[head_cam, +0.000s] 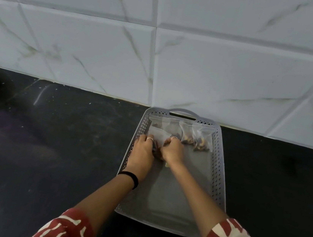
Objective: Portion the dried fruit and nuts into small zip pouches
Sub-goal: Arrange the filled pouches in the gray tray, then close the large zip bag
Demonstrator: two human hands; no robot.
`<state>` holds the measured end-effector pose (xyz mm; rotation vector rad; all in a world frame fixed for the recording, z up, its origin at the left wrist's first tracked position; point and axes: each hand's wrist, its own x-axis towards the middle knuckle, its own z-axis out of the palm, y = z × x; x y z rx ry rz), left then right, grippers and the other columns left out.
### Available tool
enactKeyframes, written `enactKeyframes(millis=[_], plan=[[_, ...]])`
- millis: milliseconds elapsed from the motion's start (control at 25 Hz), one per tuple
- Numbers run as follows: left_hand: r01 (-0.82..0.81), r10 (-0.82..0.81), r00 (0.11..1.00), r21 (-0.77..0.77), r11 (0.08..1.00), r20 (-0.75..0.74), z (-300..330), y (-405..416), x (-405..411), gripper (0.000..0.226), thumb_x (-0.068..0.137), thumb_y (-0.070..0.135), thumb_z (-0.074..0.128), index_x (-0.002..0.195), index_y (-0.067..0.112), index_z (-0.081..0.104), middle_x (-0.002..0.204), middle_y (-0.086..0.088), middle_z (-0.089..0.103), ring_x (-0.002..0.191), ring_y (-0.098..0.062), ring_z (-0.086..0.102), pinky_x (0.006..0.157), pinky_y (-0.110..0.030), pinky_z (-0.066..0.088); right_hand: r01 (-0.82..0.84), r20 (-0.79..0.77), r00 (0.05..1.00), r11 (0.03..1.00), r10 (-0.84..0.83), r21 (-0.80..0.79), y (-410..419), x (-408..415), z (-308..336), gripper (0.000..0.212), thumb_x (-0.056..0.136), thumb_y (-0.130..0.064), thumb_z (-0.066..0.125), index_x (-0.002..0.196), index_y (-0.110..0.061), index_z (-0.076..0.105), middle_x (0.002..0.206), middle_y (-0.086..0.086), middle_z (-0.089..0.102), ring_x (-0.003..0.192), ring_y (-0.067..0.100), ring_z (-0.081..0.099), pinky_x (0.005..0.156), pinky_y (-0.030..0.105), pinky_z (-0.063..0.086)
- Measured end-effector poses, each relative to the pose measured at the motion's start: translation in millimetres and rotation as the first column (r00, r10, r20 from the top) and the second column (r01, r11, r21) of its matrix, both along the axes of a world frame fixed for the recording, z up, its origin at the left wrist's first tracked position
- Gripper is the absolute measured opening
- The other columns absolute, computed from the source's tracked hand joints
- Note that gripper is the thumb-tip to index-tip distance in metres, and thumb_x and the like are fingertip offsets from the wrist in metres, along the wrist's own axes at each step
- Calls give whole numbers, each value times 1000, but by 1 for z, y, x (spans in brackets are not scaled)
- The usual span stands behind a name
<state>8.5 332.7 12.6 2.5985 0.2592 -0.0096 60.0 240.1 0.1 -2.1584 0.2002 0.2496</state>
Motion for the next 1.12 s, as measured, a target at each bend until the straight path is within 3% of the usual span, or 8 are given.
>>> enactKeyframes(millis=[120,280,400,560,720,960,1120], plan=[[5,-4,999,27,1000,-38,4,-1,-1,32,92,1,43,122,1,52,126,-18,47,118,-34,45,100,-35,34,-30,-11,1000,999,29,-30,-4,-4,0,13,78,-17,68,84,-10,59,91,17,70,83,34,67,73,43,56],[45,-42,998,84,995,-36,11,-12,-6,38,93,11,42,129,2,47,137,-15,42,125,-35,39,106,-38,27,-120,-41,992,984,116,-130,-30,-14,15,30,83,-16,69,110,-5,59,114,13,64,103,28,62,76,28,47],[94,-94,996,76,993,-4,27,-36,-11,43,92,9,42,135,3,44,143,-15,37,131,-35,35,109,-44,31,-179,-59,984,969,171,-171,-61,-19,39,36,84,-17,70,116,-7,58,120,10,59,107,24,59,78,25,44],[264,-268,962,70,962,57,62,-103,-26,40,95,12,44,134,4,47,145,-14,35,134,-35,30,111,-41,29,-141,-15,990,974,140,-178,-133,-39,88,30,83,-22,71,108,-10,61,106,7,66,94,20,64,84,35,54],[430,-434,896,62,901,89,89,-182,-42,43,96,20,48,137,8,46,149,-14,32,139,-35,25,113,-42,25,-108,41,992,967,120,-230,-211,-79,137,27,83,-25,69,107,-12,65,92,2,66,82,14,62,80,30,52],[694,-679,711,-30,719,183,90,-279,-104,46,93,25,56,137,14,47,150,-8,33,142,-28,24,113,-39,26,94,136,988,989,-78,-115,-346,-189,173,20,84,-23,70,103,-16,65,91,2,69,83,15,67,72,27,55],[749,-736,663,-112,653,142,74,-311,-143,44,94,29,57,136,18,49,148,-2,37,141,-20,28,110,-29,27,285,164,947,958,-276,-32,-419,-266,163,14,85,-18,69,98,-17,64,92,4,69,82,17,66,72,28,55]])
